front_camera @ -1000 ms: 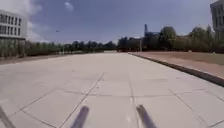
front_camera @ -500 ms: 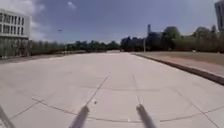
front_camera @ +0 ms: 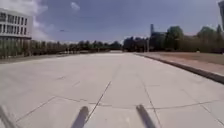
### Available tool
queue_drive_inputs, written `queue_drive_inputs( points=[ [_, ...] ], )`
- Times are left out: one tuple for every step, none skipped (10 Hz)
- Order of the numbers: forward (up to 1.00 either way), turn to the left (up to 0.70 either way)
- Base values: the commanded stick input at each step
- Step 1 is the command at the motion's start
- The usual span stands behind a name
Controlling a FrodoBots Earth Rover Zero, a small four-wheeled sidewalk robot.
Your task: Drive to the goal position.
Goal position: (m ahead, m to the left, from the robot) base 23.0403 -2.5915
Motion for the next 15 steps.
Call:
queue_drive_inputs(
  points=[
    [1.0,0.0],
    [1.0,0.0],
    [1.0,0.0],
    [1.0,0.0],
    [1.0,0.0],
    [1.0,0.0],
    [1.0,0.0],
    [1.0,0.0],
    [1.0,0.0],
    [1.0,0.0],
    [1.0,0.0],
    [1.0,0.0],
    [1.0,0.0],
    [1.0,0.0],
    [1.0,0.0]
  ],
)
